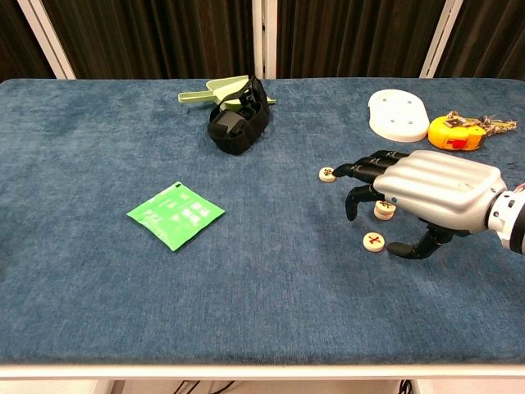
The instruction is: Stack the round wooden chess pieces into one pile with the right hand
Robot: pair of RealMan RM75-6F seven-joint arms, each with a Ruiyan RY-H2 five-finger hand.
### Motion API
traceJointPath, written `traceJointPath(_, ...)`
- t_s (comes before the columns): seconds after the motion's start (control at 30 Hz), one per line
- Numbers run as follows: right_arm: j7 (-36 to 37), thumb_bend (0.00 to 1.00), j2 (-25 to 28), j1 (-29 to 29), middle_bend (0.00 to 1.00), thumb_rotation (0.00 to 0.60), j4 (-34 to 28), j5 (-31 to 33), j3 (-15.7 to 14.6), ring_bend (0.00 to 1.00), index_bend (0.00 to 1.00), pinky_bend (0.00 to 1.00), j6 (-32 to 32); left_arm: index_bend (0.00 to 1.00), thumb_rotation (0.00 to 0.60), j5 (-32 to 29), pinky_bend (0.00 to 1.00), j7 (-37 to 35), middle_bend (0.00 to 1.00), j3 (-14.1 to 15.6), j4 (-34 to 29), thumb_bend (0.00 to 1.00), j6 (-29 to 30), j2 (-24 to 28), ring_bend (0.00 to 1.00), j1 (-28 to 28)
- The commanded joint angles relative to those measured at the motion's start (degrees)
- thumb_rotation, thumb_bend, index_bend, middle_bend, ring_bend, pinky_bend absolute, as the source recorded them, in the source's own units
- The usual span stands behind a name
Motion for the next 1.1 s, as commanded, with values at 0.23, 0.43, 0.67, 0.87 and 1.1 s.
traceJointPath(0.23, 0.45, 0.25, -2.32, -0.12, 0.0, 0.6, 2.24, 0.07, -0.05, 0.0, 0.43, 0.0, -0.37, 0.0, 0.6, 0.03, 0.0, -0.42, 0.0, 0.08, 0.03, 0.06, -0.19, 0.21, 0.0, -0.05)
traceJointPath(0.43, 0.53, 0.26, -2.92, -0.33, 0.0, 0.6, 3.22, -0.15, 0.2, 0.0, 0.48, 0.0, 0.17, 0.0, 0.6, -0.19, 0.0, -0.73, 0.0, -0.01, 0.1, 0.06, -0.25, 0.28, 0.0, -0.06)
traceJointPath(0.67, 1.66, 0.27, -2.78, -0.62, 0.0, 0.6, 3.39, -0.93, 0.43, 0.0, 0.53, 0.0, 1.03, 0.0, 0.6, -0.22, 0.0, -0.65, 0.0, 0.02, 0.04, 0.06, -0.41, 0.3, 0.0, -0.08)
traceJointPath(0.87, 2.47, 0.27, -1.06, -0.55, 0.0, 0.6, 1.77, -1.38, 1.77, 0.0, 0.54, 0.0, 2.37, 0.0, 0.6, -0.15, 0.0, -0.53, 0.0, 0.06, -0.02, 0.06, -0.45, 0.29, 0.0, -0.07)
traceJointPath(1.1, 1.04, 0.27, 1.29, -0.43, 0.0, 0.6, 0.42, 0.82, 3.66, 0.0, 0.54, 0.0, 2.83, 0.0, 0.6, -0.67, 0.0, -0.53, 0.0, 0.03, -0.09, 0.06, -1.05, 0.33, 0.0, -0.22)
